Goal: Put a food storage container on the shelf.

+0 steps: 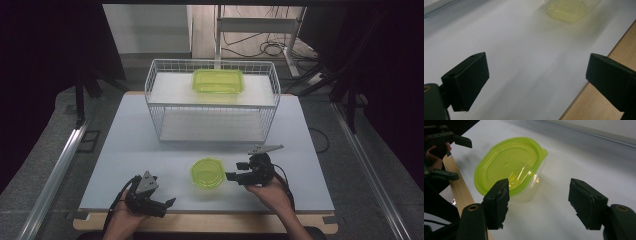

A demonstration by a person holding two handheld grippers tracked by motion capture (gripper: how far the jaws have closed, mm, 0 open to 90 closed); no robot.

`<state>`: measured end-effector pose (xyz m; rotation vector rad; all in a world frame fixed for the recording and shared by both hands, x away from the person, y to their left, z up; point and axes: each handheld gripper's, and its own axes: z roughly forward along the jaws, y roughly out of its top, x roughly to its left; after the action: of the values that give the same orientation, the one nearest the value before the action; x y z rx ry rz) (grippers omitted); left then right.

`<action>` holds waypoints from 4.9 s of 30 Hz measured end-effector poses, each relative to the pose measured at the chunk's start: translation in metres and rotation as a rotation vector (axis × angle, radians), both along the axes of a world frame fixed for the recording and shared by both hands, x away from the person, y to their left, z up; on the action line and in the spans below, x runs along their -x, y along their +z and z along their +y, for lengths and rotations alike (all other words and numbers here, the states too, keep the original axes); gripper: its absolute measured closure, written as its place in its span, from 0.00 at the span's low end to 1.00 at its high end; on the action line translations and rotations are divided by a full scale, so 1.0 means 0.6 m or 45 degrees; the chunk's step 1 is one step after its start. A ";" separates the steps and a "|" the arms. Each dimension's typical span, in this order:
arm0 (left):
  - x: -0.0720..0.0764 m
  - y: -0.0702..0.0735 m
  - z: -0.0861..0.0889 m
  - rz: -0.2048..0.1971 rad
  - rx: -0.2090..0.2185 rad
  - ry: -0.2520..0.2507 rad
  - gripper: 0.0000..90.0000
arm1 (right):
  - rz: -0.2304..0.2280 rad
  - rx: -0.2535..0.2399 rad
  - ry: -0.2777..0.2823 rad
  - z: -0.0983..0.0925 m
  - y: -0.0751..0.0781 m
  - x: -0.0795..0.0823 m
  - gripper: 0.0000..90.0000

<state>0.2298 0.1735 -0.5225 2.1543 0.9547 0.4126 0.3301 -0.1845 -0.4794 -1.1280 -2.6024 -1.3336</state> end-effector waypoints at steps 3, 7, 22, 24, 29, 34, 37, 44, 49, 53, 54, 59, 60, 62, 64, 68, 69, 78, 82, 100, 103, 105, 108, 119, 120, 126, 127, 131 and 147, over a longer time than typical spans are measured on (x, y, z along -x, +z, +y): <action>0.001 0.001 0.000 -0.002 -0.005 -0.002 0.05 | 0.015 -0.002 0.011 0.007 0.000 -0.008 0.42; 0.001 0.002 0.001 -0.010 -0.010 -0.001 0.05 | 0.045 -0.020 0.039 0.017 0.001 -0.022 0.49; 0.002 0.003 0.000 -0.013 -0.026 -0.008 0.06 | 0.317 -0.087 0.116 0.040 -0.025 -0.075 0.75; 0.002 0.003 0.000 -0.014 -0.027 -0.008 0.06 | 0.353 -0.105 0.122 0.039 -0.027 -0.078 0.79; 0.002 0.002 -0.001 -0.013 -0.034 -0.008 0.06 | 0.406 -0.132 0.172 0.039 -0.021 -0.073 0.89; 0.002 0.002 -0.001 -0.016 -0.038 -0.009 0.06 | 0.422 -0.131 0.203 0.044 -0.010 -0.065 0.91; 0.002 0.003 -0.001 -0.017 -0.042 -0.009 0.06 | 0.407 -0.128 0.197 0.043 -0.005 -0.061 0.91; 0.002 0.004 0.001 -0.020 -0.034 -0.003 0.06 | 0.381 -0.174 0.178 0.032 0.009 -0.059 0.91; 0.002 0.005 0.003 -0.020 -0.012 0.008 0.04 | 0.357 -0.193 0.169 0.027 0.022 -0.057 0.91; 0.002 0.005 0.002 -0.019 -0.014 0.008 0.04 | 0.343 -0.214 0.163 0.023 0.033 -0.056 0.91; 0.002 0.005 0.002 -0.018 -0.014 0.008 0.04 | 0.339 -0.214 0.160 0.022 0.036 -0.056 0.91; 0.002 0.005 0.002 -0.019 -0.016 0.006 0.04 | 0.327 -0.237 0.146 0.016 0.049 -0.057 0.91; 0.002 0.005 0.002 -0.017 -0.017 0.006 0.04 | 0.326 -0.243 0.143 0.015 0.052 -0.057 0.91; 0.002 0.004 0.002 -0.014 -0.019 0.004 0.04 | 0.320 -0.251 0.140 0.012 0.058 -0.058 0.91; 0.002 0.004 0.001 -0.014 -0.021 0.003 0.05 | 0.312 -0.259 0.135 0.010 0.065 -0.059 0.91; 0.002 0.004 0.001 -0.013 -0.023 0.002 0.05 | 0.295 -0.277 0.132 0.003 0.081 -0.062 0.91; 0.002 0.004 0.001 -0.013 -0.023 0.001 0.05 | 0.294 -0.287 0.132 0.002 0.086 -0.063 0.91; 0.001 0.003 0.001 -0.012 -0.023 -0.001 0.05 | 0.238 -0.323 0.120 -0.010 0.132 -0.071 0.91; 0.001 0.003 0.001 -0.009 -0.015 0.003 0.04 | 0.214 -0.332 0.109 -0.012 0.152 -0.077 0.91; -0.001 0.002 0.002 -0.005 -0.006 0.012 0.03 | 0.159 -0.376 0.064 -0.022 0.238 -0.108 0.91; -0.001 0.002 0.002 -0.003 -0.009 0.011 0.03 | 0.154 -0.387 0.054 -0.022 0.252 -0.115 0.91; -0.001 0.002 0.002 -0.002 -0.011 0.010 0.04 | 0.148 -0.392 0.046 -0.021 0.261 -0.120 0.91; -0.001 0.001 0.001 0.000 -0.013 0.009 0.04 | 0.144 -0.402 0.040 -0.018 0.274 -0.128 0.91; -0.001 0.001 0.001 0.001 -0.006 0.010 0.04 | 0.089 -0.419 -0.022 -0.007 0.323 -0.160 0.91; -0.001 0.001 0.000 0.004 -0.007 0.007 0.04 | 0.088 -0.423 -0.030 -0.006 0.328 -0.163 0.91; 0.000 -0.001 -0.006 0.011 -0.017 -0.006 0.04 | 0.061 -0.422 -0.076 0.000 0.352 -0.183 0.91; 0.000 -0.001 -0.006 0.010 -0.017 -0.006 0.04 | 0.054 -0.425 -0.087 0.001 0.356 -0.186 0.91; 0.000 -0.001 -0.005 0.011 -0.013 -0.003 0.04 | 0.043 -0.431 -0.128 0.004 0.368 -0.201 0.91; 0.000 -0.002 -0.007 0.016 -0.017 -0.013 0.04 | 0.015 -0.371 -0.279 0.032 0.381 -0.257 0.91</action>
<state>0.2298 0.1695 -0.5237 2.1753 0.9499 0.4020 0.4842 -0.1656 -0.2506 -1.3892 -2.2286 -1.6716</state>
